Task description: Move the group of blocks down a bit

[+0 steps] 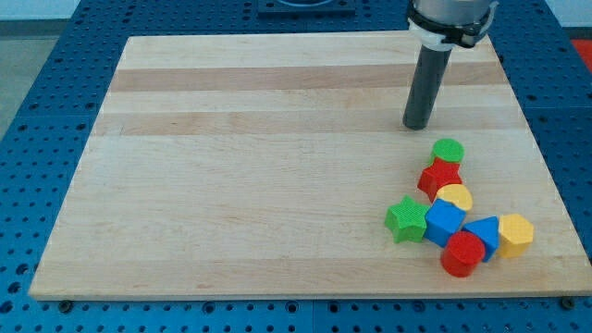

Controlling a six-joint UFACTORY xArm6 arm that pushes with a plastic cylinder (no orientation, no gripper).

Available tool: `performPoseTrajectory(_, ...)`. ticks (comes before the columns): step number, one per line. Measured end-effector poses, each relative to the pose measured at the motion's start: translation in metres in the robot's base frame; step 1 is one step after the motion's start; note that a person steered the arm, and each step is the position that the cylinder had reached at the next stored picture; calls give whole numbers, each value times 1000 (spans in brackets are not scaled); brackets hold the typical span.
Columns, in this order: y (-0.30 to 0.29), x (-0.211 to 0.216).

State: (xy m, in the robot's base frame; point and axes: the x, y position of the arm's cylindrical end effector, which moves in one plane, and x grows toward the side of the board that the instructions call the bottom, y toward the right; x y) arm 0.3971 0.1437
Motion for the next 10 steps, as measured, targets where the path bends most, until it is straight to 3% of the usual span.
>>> performPoseTrajectory(1, 1, 26)
performPoseTrajectory(10, 40, 73)
